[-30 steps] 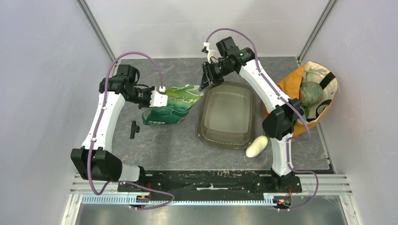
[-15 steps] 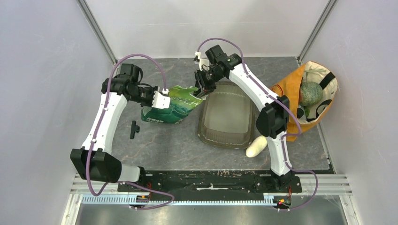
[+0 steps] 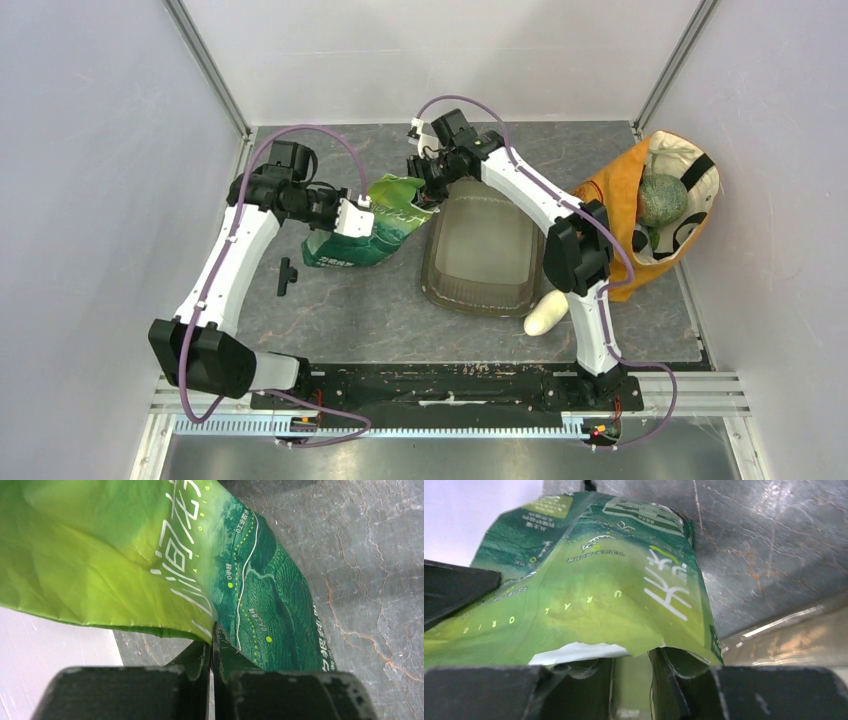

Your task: Fill the litter box with clean litter

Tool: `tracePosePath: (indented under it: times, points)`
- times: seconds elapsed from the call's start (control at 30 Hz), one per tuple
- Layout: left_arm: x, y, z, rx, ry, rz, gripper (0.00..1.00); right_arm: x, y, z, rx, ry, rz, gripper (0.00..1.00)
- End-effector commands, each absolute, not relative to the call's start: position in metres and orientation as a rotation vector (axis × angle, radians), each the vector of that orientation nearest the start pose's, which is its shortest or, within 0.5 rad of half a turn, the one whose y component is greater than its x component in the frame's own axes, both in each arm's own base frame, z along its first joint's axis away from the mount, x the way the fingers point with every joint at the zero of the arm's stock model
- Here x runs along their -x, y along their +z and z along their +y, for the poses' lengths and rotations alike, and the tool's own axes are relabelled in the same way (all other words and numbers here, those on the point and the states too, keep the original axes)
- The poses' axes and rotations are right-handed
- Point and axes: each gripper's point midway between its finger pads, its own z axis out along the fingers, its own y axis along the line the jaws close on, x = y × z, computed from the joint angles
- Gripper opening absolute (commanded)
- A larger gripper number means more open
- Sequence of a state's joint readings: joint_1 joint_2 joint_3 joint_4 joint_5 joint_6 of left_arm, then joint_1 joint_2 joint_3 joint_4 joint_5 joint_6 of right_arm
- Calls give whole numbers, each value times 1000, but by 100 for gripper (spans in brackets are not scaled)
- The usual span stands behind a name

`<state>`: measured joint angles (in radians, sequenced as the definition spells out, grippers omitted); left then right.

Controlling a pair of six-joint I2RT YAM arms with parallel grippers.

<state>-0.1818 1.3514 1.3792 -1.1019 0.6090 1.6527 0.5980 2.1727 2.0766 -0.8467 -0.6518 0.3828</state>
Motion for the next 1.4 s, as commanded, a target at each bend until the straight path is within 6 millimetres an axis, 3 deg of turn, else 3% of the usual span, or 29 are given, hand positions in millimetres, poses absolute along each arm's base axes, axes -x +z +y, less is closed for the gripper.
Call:
tracePosePath:
  times: [0.0,0.2,0.43,0.67,0.87,1.37]
  points:
    - [-314,241,-143,-1934,-147,1200,2,-335,210,419,616,1596,2430,0]
    - [-324,239,-141,-1914,-135,1227,2,-336,248,419,587,1771,2304,0]
    - [-338,251,-138,-1844,-119,1246,2,-344,271,389,479,1812,2254,0]
    - [-337,248,-141,-1848,-144,1219,2,-352,274,346,347,1781,2261,0]
    - [-346,249,-145,-1836,-160,1218,2,-350,263,313,261,1740,2299,0]
    - [-356,246,-151,-1856,-176,1175,2,-352,265,249,92,1695,2261,0]
